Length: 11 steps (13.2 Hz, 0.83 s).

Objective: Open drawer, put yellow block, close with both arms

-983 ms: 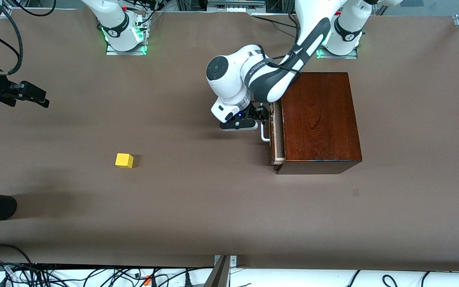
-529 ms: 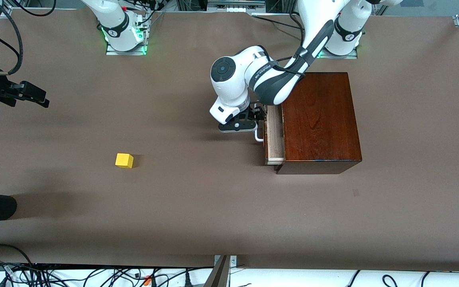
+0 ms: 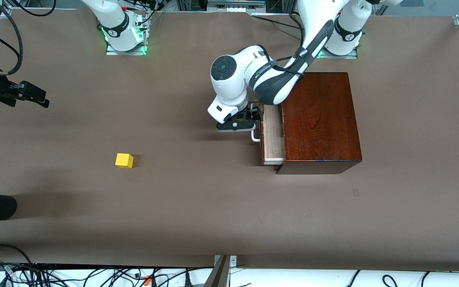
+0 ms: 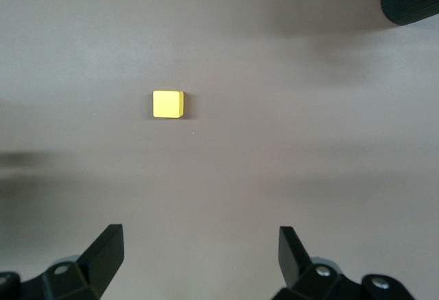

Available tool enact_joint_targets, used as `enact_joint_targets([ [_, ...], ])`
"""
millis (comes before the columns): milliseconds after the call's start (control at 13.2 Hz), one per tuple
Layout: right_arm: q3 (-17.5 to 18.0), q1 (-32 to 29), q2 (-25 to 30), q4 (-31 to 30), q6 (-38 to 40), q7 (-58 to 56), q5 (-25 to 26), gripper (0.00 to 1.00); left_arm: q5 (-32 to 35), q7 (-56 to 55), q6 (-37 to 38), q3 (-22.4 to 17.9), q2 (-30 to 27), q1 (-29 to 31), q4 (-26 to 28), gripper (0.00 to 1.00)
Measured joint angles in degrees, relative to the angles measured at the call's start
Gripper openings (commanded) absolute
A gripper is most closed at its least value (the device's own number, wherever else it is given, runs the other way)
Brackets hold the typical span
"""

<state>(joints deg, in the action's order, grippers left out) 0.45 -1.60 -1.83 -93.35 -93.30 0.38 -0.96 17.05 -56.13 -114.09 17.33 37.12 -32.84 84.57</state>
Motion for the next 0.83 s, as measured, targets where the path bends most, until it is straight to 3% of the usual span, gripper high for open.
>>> enact_joint_targets([
  [605,0.0,0.0,0.0,0.0,0.0,0.0,0.0,1.0,-0.3,0.0,-1.1,0.3,-0.1,0.0,-1.7,1.0],
  [832,0.0,0.0,0.0,0.0,0.0,0.0,0.0,1.0,-0.3,1.6,6.3,0.3,-2.3,0.6,-4.6,1.0],
])
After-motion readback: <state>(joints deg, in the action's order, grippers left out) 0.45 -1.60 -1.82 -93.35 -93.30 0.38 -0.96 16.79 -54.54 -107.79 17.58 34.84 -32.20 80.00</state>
